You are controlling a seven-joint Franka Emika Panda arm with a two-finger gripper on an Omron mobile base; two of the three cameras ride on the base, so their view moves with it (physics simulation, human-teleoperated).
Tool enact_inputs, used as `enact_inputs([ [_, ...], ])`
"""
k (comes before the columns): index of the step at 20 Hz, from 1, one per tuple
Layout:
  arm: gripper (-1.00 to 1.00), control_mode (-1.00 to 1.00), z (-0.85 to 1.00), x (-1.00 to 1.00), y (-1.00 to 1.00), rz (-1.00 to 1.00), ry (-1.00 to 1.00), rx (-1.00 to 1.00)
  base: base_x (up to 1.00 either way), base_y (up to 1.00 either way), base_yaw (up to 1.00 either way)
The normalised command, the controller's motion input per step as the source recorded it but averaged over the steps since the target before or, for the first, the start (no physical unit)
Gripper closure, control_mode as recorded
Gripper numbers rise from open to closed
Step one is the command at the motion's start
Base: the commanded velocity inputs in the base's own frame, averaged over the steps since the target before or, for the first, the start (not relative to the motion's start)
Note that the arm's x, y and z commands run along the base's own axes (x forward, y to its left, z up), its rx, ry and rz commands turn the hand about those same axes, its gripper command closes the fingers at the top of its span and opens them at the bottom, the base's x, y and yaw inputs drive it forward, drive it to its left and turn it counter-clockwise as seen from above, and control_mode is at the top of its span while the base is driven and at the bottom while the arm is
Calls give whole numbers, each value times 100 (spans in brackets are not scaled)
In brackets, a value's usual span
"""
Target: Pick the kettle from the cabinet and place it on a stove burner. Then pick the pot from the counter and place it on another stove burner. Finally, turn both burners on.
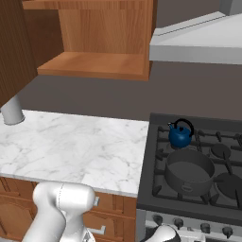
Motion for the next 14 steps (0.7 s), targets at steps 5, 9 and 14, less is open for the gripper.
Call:
enact_inputs([
  [5,-100,-100,-6,11,0,0,-2,0,0,0,0],
  [9,-100,-100,-7,9,0,0,-2,1,0,0,0],
  [14,-100,-100,-10,7,0,0,-2,1,0,0,0],
])
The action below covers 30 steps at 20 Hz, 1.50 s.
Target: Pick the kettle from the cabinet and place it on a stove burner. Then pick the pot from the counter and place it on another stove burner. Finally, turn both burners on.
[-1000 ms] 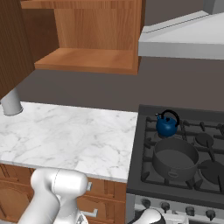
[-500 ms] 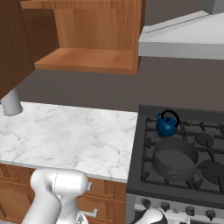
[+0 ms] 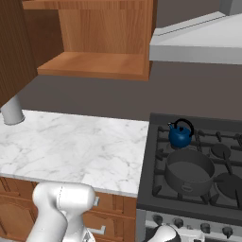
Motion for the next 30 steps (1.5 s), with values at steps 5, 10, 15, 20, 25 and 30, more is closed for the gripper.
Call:
enact_inputs([
  [5,-100,-100,-8,8,-3,0,-3,1,0,0,0],
  [10,-100,-100,-2,10,-6,0,-3,1,0,0,0],
  [15,-100,-100,0,4,0,0,-2,0,0,0,0],
  [20,100,-100,-3,10,0,0,-1,0,0,0,0],
  [25,100,-100,-4,4,0,0,-1,0,0,0,0],
  [30,100,-100,0,-8,0,0,0,-9,0,0,0],
])
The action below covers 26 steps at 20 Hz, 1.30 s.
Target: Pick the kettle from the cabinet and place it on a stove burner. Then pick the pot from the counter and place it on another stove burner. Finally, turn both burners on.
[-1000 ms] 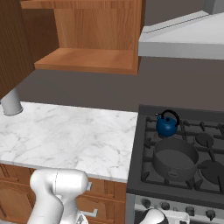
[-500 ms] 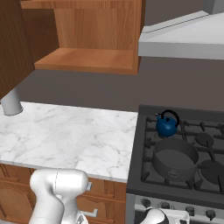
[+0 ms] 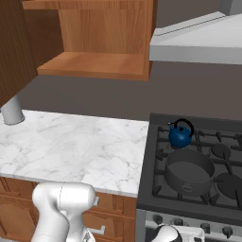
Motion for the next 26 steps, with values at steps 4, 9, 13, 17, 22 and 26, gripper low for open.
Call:
enact_inputs([
  [4,100,-100,0,-15,0,0,0,-22,0,0,0],
  [9,100,-100,0,-7,0,0,2,-28,0,0,0],
  [13,100,-100,0,-4,0,0,6,-30,0,0,0],
  [17,100,-100,0,-5,0,0,6,-29,0,0,0],
  [22,100,-100,0,-4,4,0,6,-27,0,0,0],
  [26,-100,-100,-4,0,5,0,5,-3,0,0,0],
])
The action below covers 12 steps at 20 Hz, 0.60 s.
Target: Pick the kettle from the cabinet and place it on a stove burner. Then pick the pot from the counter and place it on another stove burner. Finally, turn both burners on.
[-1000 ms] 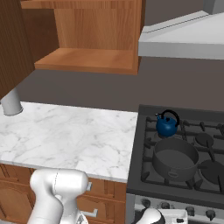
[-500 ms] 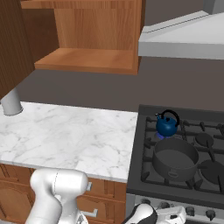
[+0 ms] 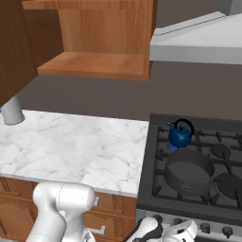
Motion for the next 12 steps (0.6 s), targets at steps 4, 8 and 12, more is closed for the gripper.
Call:
enact_inputs([
  [4,-100,-100,-2,-12,-3,0,0,2,0,0,0],
  [8,-100,-100,0,-39,-3,0,-4,1,0,0,0],
  [12,-100,-100,0,-58,0,0,-5,1,0,0,0],
])
